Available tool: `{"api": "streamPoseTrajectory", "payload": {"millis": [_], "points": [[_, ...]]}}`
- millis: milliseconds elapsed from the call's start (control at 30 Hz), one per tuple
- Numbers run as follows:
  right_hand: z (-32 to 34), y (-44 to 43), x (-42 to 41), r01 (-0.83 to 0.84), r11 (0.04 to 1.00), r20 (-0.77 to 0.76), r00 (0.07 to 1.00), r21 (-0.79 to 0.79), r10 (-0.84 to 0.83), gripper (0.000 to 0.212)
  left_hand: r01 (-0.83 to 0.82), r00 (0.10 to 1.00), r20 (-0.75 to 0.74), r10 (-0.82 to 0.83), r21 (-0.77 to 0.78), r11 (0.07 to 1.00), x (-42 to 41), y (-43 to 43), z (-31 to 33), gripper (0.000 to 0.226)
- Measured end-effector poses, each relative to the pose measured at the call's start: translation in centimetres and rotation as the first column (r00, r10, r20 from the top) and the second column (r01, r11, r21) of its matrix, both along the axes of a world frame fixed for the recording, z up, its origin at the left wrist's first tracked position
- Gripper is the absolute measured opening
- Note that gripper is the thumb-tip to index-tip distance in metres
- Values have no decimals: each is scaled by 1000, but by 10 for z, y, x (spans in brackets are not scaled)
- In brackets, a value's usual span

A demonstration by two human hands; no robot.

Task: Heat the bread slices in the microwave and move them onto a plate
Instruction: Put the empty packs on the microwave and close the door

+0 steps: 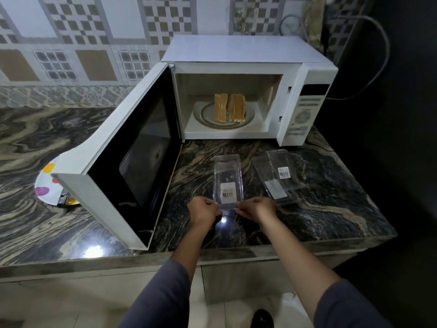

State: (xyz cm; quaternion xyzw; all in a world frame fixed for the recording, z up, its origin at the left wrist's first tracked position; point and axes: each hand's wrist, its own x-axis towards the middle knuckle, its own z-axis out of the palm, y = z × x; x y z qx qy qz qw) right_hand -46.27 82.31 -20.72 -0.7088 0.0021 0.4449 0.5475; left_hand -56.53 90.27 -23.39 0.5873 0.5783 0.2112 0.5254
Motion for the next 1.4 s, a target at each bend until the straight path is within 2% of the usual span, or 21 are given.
{"api": "streamPoseTrajectory", "payload": {"millis": [200,300,400,500,600,633,700,767,833,900,1033,1133,1167,1233,1300,1400], "points": [[-2,-2,3,25,997,-23,999,75,-23,18,-34,994,99,38,-48,998,1,-2,-4,11],[-10,-3,3,8,991,16,1000,135,-10,20,-21,997,77,15,72,997,0,-4,-13,20],[-23,-12,7,-50,991,149,988,124,31,21,-17,1000,-5,19,177,984,-1,-16,-8,28],[-30,-37,11,-73,991,242,969,110,45,18,-127,991,13,130,328,936,-1,-35,-3,29],[-34,-70,20,-22,991,337,941,133,-25,21,-287,958,138,253,386,877,3,-63,-6,22],[-34,-80,25,15,987,369,926,159,-73,23,-289,957,158,245,401,870,7,-73,-8,18],[-33,-96,43,148,954,339,911,259,-234,25,-240,967,180,179,421,875,18,-94,-8,12],[-29,-106,65,279,910,279,888,306,-366,22,-135,982,170,77,363,922,36,-109,-3,9],[-24,-109,86,300,908,284,879,292,-382,22,-32,985,173,4,157,987,56,-116,2,20],[-16,-105,103,209,952,285,920,225,-270,28,8,960,281,5,-47,999,74,-118,6,29],[-3,-89,124,-60,991,134,990,119,44,35,27,896,432,103,-283,959,97,-116,19,33],[-9,-82,128,-194,980,93,978,43,189,37,62,897,430,96,-339,939,107,-111,18,40],[-11,-80,128,-193,980,78,979,44,189,36,32,891,434,132,-350,936,111,-111,16,37],[-14,-81,130,-179,981,34,984,79,177,23,-70,864,437,252,-390,918,116,-112,14,18],[-16,-84,133,-199,976,44,980,89,196,13,-140,843,425,331,-421,896,118,-115,14,14],[-17,-88,137,-240,968,101,967,66,233,21,-157,815,438,379,-463,873,118,-120,16,12]]}}
